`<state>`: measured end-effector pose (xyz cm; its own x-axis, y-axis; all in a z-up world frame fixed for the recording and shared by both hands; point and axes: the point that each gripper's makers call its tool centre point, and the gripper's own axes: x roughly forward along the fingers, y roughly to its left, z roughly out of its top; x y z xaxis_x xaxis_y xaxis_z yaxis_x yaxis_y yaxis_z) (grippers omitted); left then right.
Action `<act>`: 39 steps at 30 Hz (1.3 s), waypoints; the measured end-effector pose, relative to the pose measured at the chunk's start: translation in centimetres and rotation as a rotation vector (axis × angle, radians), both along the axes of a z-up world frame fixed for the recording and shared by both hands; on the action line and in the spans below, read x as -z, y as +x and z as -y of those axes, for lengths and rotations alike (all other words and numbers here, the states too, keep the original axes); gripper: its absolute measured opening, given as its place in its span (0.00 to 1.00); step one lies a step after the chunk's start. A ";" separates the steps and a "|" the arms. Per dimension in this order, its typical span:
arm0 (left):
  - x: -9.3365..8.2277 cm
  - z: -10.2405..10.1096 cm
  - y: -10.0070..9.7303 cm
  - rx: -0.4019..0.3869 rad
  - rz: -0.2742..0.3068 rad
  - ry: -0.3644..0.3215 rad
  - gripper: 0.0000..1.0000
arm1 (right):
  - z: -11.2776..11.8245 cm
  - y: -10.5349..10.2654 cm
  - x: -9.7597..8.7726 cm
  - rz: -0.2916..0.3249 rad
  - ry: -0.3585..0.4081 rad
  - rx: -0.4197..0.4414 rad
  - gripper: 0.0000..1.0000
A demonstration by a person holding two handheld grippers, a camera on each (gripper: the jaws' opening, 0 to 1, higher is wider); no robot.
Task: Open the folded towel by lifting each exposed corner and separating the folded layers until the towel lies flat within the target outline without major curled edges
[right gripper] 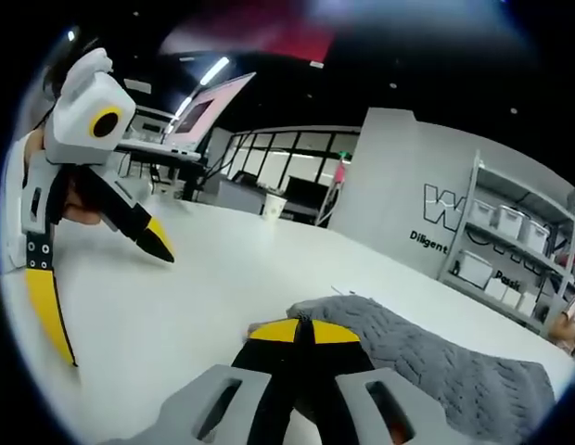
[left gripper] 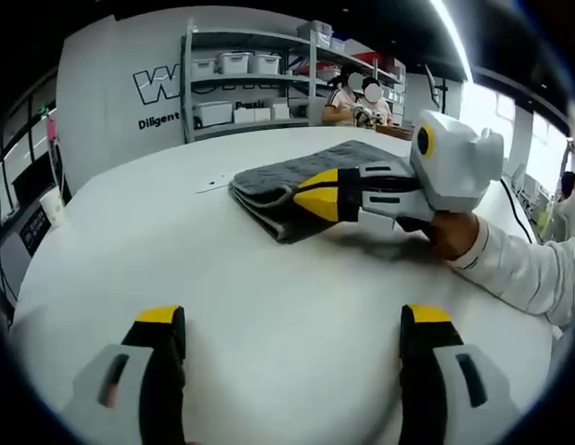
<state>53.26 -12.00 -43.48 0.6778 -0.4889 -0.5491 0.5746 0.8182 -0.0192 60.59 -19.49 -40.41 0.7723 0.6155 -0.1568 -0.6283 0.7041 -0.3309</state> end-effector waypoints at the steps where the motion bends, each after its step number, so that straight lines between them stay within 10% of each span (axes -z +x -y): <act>1: 0.0 0.0 0.0 0.000 0.000 -0.002 0.95 | 0.1 0.0 0.0 0.002 -0.004 0.003 0.00; 9: 0.0 0.1 0.0 0.003 -0.001 -0.003 0.95 | 0.8 0.1 -0.6 0.123 -0.154 0.042 0.00; 39: 0.9 0.3 -0.4 0.016 -0.023 0.024 0.94 | 5.8 1.8 -1.0 0.037 0.018 0.170 0.00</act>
<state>52.88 -12.32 -44.34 0.6568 -0.4862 -0.5764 0.5875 0.8091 -0.0130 62.43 -25.31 -39.43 0.8704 0.4783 -0.1168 -0.4878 0.8051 -0.3376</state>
